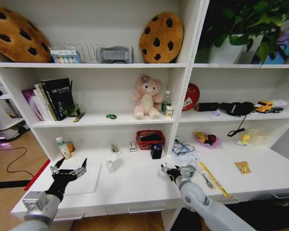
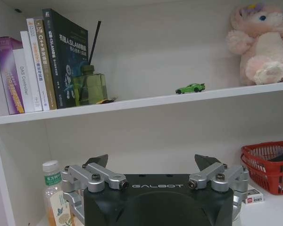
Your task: Organize the objects on the table.
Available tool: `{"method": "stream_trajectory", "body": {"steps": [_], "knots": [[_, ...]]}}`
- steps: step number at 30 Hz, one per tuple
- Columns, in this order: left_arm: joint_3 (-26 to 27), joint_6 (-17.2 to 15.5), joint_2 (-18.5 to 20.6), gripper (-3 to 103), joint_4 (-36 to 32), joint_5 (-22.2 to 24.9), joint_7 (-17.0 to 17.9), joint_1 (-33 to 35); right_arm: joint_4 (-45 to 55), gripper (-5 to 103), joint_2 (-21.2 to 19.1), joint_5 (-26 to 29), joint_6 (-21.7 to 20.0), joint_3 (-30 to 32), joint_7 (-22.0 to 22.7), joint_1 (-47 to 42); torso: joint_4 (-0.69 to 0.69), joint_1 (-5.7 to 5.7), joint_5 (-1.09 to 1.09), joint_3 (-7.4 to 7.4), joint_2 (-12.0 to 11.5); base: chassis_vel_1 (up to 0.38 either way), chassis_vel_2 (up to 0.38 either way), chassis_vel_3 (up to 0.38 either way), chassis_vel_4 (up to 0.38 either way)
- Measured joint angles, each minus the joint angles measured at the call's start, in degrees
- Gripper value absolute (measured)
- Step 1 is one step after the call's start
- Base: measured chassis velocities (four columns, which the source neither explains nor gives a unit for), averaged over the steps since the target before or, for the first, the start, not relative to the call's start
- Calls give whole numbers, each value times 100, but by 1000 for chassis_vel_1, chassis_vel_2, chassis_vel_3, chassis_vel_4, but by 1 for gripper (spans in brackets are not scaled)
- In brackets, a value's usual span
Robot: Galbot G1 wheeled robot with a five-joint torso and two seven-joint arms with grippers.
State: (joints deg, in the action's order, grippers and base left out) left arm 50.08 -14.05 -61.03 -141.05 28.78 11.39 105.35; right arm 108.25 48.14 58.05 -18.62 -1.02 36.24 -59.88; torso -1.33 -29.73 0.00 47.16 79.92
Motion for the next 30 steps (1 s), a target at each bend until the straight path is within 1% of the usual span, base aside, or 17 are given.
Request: {"method": "stream_trajectory", "body": {"steps": [7,11,12,13,14,15,16,18,20,21,22,24,25,26,27,29,30], "knots": [[0,0,0,100,0,0,0,0,-334,100,55,63,17,-37,-277,183,0,0,-1,0,0,0,0,0,0],[0,0,0,100,0,0,0,0,-455,100,80,90,14,-77,-336,256,0,0,0,0,0,0,0,0,0],[0,0,0,100,0,0,0,0,-490,102,91,103,11,-87,-366,286,0,0,0,0,0,0,0,0,0],[0,0,0,100,0,0,0,0,-523,99,109,113,8,-102,-381,323,0,0,0,0,-1,0,0,0,0],[0,0,0,100,0,0,0,0,-523,99,109,113,8,-102,-381,323,0,0,0,0,-1,0,0,0,0],[0,0,0,100,0,0,0,0,-541,97,116,116,7,-110,-391,338,0,0,0,0,0,0,0,0,0],[0,0,0,100,0,0,0,0,-567,92,121,98,7,-116,-416,347,0,0,0,0,0,0,0,0,0],[0,0,0,100,0,0,0,0,-595,92,122,58,9,-119,-440,348,0,0,0,0,0,0,0,0,0],[0,0,0,100,0,0,0,0,-648,81,122,-17,11,-122,-498,341,0,0,0,0,0,0,0,0,0],[0,0,0,100,0,0,0,0,-648,81,122,-17,11,-122,-498,341,0,0,0,0,0,0,0,0,0],[0,0,0,100,0,0,0,0,-652,76,123,-17,11,-122,-505,337,0,0,0,0,0,0,0,0,0],[0,0,0,100,0,0,0,0,-652,76,122,-13,9,-124,-528,326,0,0,0,0,0,0,0,0,0],[0,0,0,100,0,0,0,0,-652,65,122,-9,14,-134,-573,314,0,0,0,0,0,0,0,0,0],[0,0,0,100,0,0,0,0,-662,60,128,-22,48,-149,-591,314,0,0,0,0,0,0,0,0,0],[0,0,0,100,0,0,0,0,-662,60,128,-22,48,-149,-591,314,0,0,0,0,0,0,0,0,0],[0,0,0,100,0,0,0,0,-682,49,132,-48,76,-163,-602,323,0,0,0,0,0,0,0,0,0],[0,0,0,100,0,0,0,0,-682,49,132,-48,76,-163,-602,323,0,0,0,0,0,0,0,0,0]]}}
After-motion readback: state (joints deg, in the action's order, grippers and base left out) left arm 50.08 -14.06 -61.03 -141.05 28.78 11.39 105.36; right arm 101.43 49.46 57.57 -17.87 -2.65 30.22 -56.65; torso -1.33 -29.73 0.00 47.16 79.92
